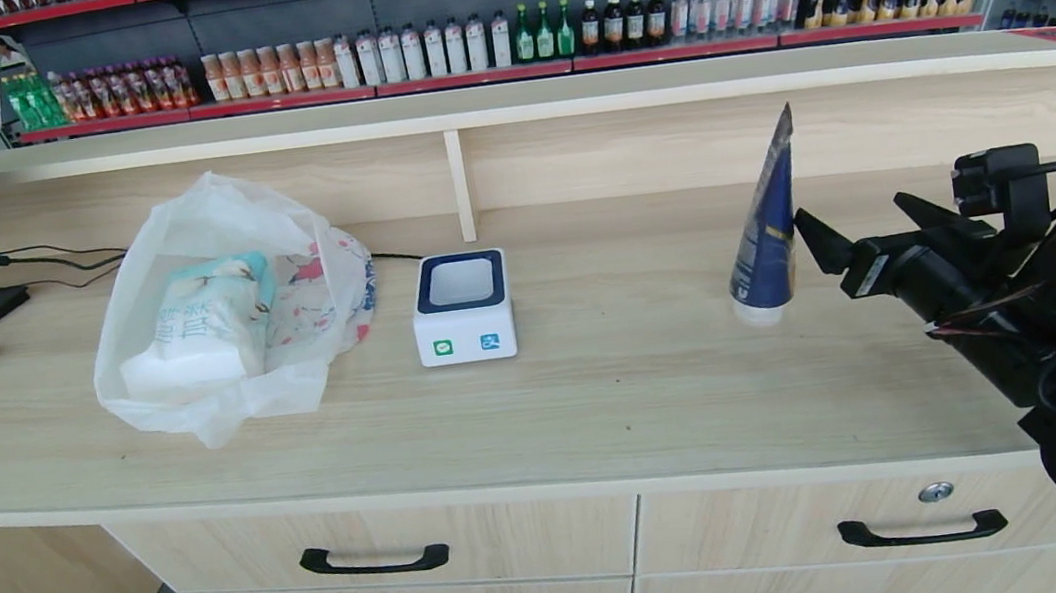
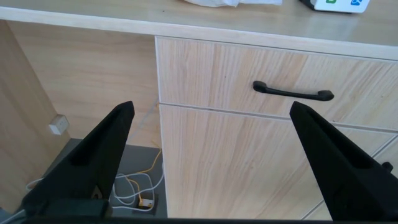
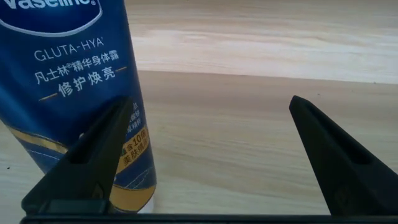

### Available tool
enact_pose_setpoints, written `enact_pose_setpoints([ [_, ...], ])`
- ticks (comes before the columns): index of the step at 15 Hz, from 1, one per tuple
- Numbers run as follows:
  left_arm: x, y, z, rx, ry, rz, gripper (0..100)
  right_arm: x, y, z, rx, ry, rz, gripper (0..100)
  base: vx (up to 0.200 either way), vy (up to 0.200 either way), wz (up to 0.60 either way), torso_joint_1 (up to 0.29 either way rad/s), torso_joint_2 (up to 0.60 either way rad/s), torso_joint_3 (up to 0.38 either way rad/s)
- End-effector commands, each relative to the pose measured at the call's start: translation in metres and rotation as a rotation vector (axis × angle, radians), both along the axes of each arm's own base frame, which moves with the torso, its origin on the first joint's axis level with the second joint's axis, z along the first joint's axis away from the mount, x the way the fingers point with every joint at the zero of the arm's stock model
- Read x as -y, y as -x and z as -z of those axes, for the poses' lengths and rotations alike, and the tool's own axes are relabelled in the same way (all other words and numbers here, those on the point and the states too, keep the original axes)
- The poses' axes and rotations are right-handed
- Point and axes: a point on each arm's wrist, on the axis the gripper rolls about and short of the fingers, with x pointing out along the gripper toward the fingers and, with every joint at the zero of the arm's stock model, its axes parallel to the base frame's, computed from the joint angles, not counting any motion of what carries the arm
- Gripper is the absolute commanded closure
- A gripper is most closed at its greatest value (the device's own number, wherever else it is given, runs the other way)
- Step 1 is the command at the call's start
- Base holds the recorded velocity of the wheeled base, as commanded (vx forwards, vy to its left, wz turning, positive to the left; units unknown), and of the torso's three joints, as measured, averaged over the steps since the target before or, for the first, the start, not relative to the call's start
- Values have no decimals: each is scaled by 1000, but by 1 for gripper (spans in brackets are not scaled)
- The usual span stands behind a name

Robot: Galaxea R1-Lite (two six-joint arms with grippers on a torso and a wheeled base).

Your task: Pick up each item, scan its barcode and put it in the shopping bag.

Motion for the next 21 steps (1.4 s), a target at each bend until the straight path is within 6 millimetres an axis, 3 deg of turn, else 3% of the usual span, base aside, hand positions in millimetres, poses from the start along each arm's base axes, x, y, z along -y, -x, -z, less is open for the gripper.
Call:
enact_pose_setpoints([
  [1, 0, 0, 0, 0, -1, 0, 0, 0, -6, 8, -22, 3, 2, 0, 0, 0, 0, 0, 0, 0],
  [4, 0, 0, 0, 0, 1, 0, 0, 18, 1, 13, -53, 13, 58, 0, 0, 0, 0, 0, 0, 0],
  [7, 0, 0, 0, 0, 1, 0, 0, 30, 30, 18, -110, 16, 90, 0, 0, 0, 0, 0, 0, 0],
  [10, 0, 0, 0, 0, 1, 0, 0, 11, 59, 15, -121, 23, 11, 0, 0, 0, 0, 0, 0, 0],
  [12, 0, 0, 0, 0, 1, 0, 0, -21, 73, 11, -109, 31, -126, 0, 0, 0, 0, 0, 0, 0],
  [17, 0, 0, 0, 0, 1, 0, 0, -42, 41, -5, -14, 13, -162, 0, 0, 0, 0, 0, 0, 0],
  [21, 0, 0, 0, 0, -1, 0, 0, -50, 21, -3, -1, 2, -147, 0, 0, 0, 0, 0, 0, 0],
])
